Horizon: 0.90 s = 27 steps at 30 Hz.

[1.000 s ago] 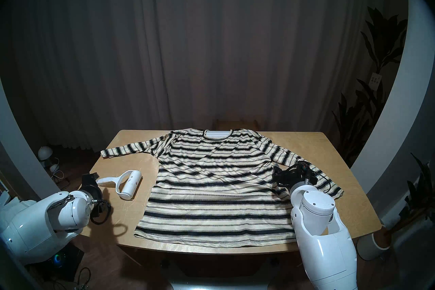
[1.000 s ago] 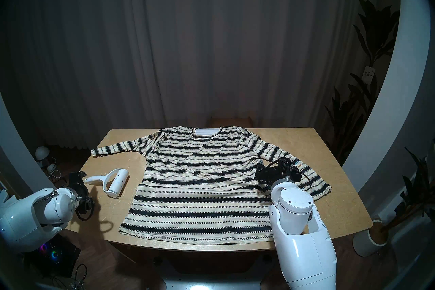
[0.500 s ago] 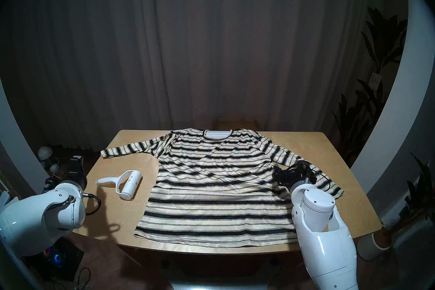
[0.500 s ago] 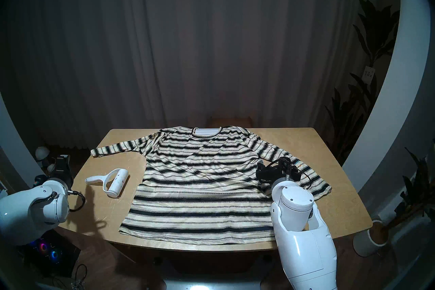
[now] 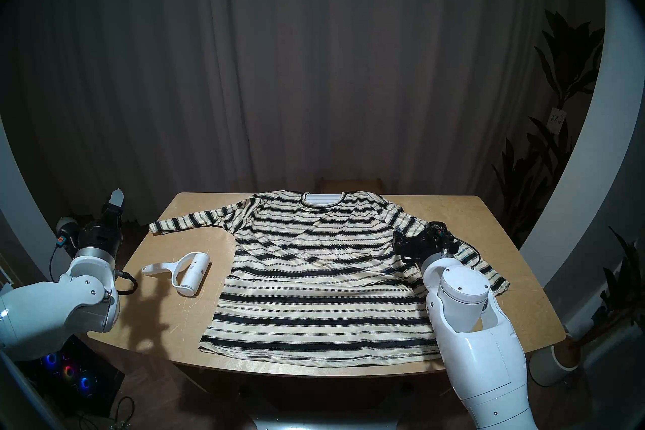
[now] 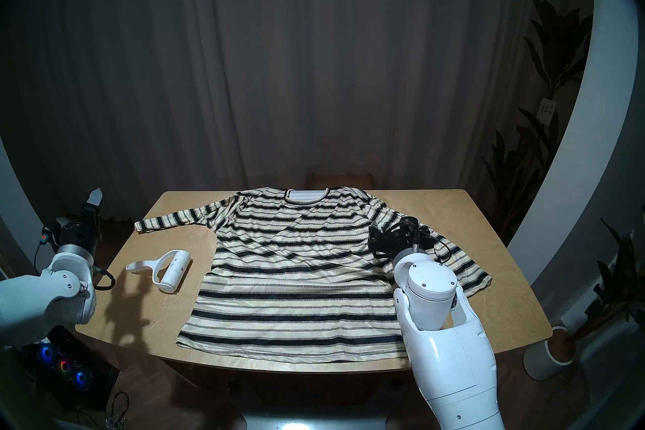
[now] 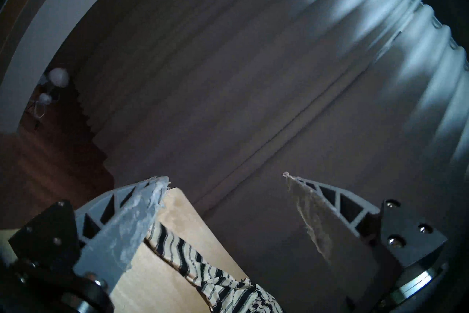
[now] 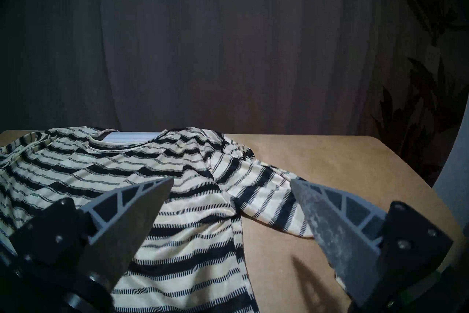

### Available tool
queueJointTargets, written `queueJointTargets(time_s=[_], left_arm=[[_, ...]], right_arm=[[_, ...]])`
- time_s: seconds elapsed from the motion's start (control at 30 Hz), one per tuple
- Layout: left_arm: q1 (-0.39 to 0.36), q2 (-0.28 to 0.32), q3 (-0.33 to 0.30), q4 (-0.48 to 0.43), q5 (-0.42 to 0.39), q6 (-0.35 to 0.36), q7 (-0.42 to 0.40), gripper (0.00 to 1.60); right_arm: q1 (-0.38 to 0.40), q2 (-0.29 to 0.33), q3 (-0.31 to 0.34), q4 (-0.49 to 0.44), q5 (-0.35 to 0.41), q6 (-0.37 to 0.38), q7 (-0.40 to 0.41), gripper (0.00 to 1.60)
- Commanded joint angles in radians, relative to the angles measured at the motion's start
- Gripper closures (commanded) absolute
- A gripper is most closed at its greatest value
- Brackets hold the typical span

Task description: Use the fur roller to clean a top

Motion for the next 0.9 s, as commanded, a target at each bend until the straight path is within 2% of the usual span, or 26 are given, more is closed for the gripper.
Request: queueJointTargets(time_s=[0.0, 0.33, 0.63, 0.87], left_arm=[[-0.006, 0.046, -0.001, 0.022, 0.156, 0.006, -0.062, 0.0], [-0.017, 0.06, 0.018, 0.058, 0.341, 0.043, -0.096, 0.0], [-0.031, 0.069, 0.037, 0.088, 0.503, 0.112, -0.109, 0.0], [-0.055, 0.072, 0.037, 0.113, 0.599, 0.179, -0.105, 0.0]], right_arm=[[0.074, 0.027, -0.021, -0.003, -0.035, -0.031, 0.013, 0.0], [0.127, 0.043, -0.037, 0.026, -0.067, -0.054, 0.022, 0.0], [0.158, 0.048, -0.054, 0.062, -0.091, -0.076, 0.025, 0.0], [0.174, 0.049, -0.069, 0.096, -0.105, -0.089, 0.026, 0.0]])
